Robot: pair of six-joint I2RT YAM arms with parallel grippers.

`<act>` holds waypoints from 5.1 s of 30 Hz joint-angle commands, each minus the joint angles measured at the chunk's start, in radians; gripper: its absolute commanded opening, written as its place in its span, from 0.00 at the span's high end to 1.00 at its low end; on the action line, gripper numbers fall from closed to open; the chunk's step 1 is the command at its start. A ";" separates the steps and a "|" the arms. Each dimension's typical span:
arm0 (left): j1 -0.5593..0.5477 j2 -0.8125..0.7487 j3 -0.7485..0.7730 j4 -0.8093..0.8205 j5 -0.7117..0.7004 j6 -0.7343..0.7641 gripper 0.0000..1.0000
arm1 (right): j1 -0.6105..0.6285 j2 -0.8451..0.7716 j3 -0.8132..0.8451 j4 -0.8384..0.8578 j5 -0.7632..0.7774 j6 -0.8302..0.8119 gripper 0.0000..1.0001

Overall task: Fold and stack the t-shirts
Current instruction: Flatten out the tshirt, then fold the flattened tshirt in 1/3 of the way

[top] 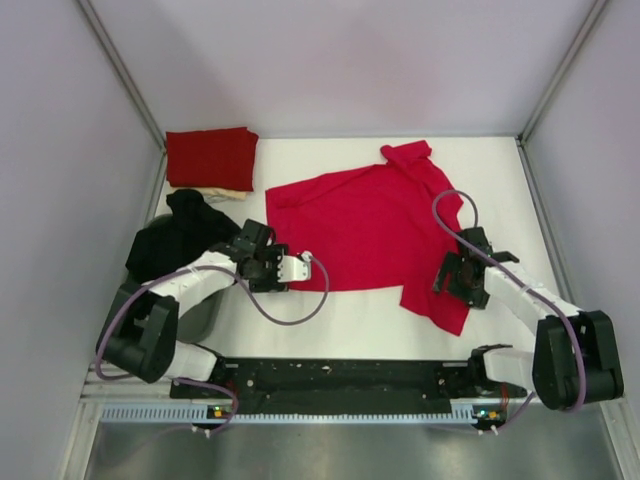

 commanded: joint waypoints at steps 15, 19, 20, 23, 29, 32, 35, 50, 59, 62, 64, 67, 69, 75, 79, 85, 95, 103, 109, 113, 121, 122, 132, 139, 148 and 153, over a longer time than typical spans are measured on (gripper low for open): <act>-0.014 0.000 0.215 0.011 -0.166 -0.245 1.00 | 0.004 -0.183 0.163 -0.084 -0.011 -0.046 1.00; -0.009 -0.148 0.370 -0.196 -0.166 -0.296 1.00 | 0.006 -0.306 0.430 -0.278 0.033 -0.101 1.00; -0.009 -0.192 0.406 -0.242 -0.202 -0.319 1.00 | 0.006 -0.333 0.507 -0.327 0.036 -0.111 1.00; -0.006 -0.275 0.571 -0.445 -0.213 -0.364 1.00 | 0.008 -0.412 0.706 -0.416 0.043 -0.126 1.00; -0.006 -0.340 0.935 -0.679 -0.215 -0.424 1.00 | 0.006 -0.467 1.038 -0.505 -0.026 -0.147 1.00; -0.006 -0.350 1.050 -0.675 -0.230 -0.436 1.00 | 0.006 -0.444 1.168 -0.539 -0.054 -0.175 1.00; -0.006 -0.332 1.143 -0.664 -0.241 -0.448 1.00 | 0.006 -0.401 1.268 -0.545 -0.048 -0.204 1.00; 0.008 0.117 1.320 -0.269 -0.485 -0.364 1.00 | -0.080 0.304 1.705 -0.263 -0.147 -0.372 1.00; 0.078 0.525 1.702 0.156 -0.634 -0.220 1.00 | -0.316 0.598 2.010 0.044 -0.298 -0.111 1.00; 0.080 0.553 1.708 0.190 -0.629 -0.200 1.00 | -0.316 0.555 1.985 0.064 -0.278 -0.173 1.00; 0.086 0.556 1.687 0.183 -0.618 -0.198 1.00 | -0.316 0.503 1.922 0.064 -0.264 -0.222 1.00; 0.083 0.509 1.572 0.195 -0.595 -0.189 1.00 | -0.316 0.392 1.720 0.049 -0.270 -0.281 1.00; 0.083 0.455 1.459 0.169 -0.545 -0.190 1.00 | -0.315 0.294 1.536 0.043 -0.307 -0.301 1.00; 0.083 0.259 1.077 -0.029 -0.402 -0.229 1.00 | -0.310 -0.061 0.865 0.038 -0.391 -0.278 1.00; 0.080 0.128 0.714 -0.075 -0.365 -0.259 1.00 | -0.279 -0.238 0.518 0.015 -0.413 -0.238 1.00; 0.078 0.050 0.359 -0.155 -0.345 -0.364 1.00 | -0.184 -0.346 0.186 -0.005 -0.390 -0.088 1.00; 0.080 0.007 0.144 -0.186 -0.253 -0.483 1.00 | -0.180 -0.329 0.029 0.055 -0.349 -0.012 1.00; 0.080 0.145 0.240 -0.087 -0.324 -0.503 1.00 | -0.180 -0.046 0.138 0.210 -0.350 -0.175 1.00; 0.081 0.236 0.298 -0.061 -0.364 -0.510 1.00 | -0.181 0.108 0.236 0.216 -0.304 -0.262 1.00; 0.081 0.272 0.317 -0.018 -0.397 -0.514 1.00 | -0.180 0.186 0.288 0.217 -0.298 -0.293 1.00; 0.080 0.352 0.361 -0.001 -0.416 -0.506 1.00 | -0.180 0.295 0.357 0.208 -0.287 -0.332 1.00; 0.083 0.354 0.358 0.003 -0.416 -0.505 1.00 | -0.180 0.301 0.362 0.205 -0.284 -0.335 1.00; 0.083 0.404 0.420 0.026 -0.462 -0.494 0.86 | -0.180 0.421 0.495 0.181 -0.223 -0.345 0.63; 0.080 0.233 0.443 -0.104 -0.318 -0.427 0.64 | -0.316 0.218 0.479 -0.025 -0.162 -0.168 0.47; 0.067 0.134 0.198 -0.141 -0.149 -0.197 0.58 | -0.338 -0.037 0.147 -0.053 -0.181 -0.043 0.43; 0.067 0.159 0.133 -0.043 -0.129 -0.157 0.55 | -0.339 -0.013 0.075 -0.011 -0.093 -0.026 0.42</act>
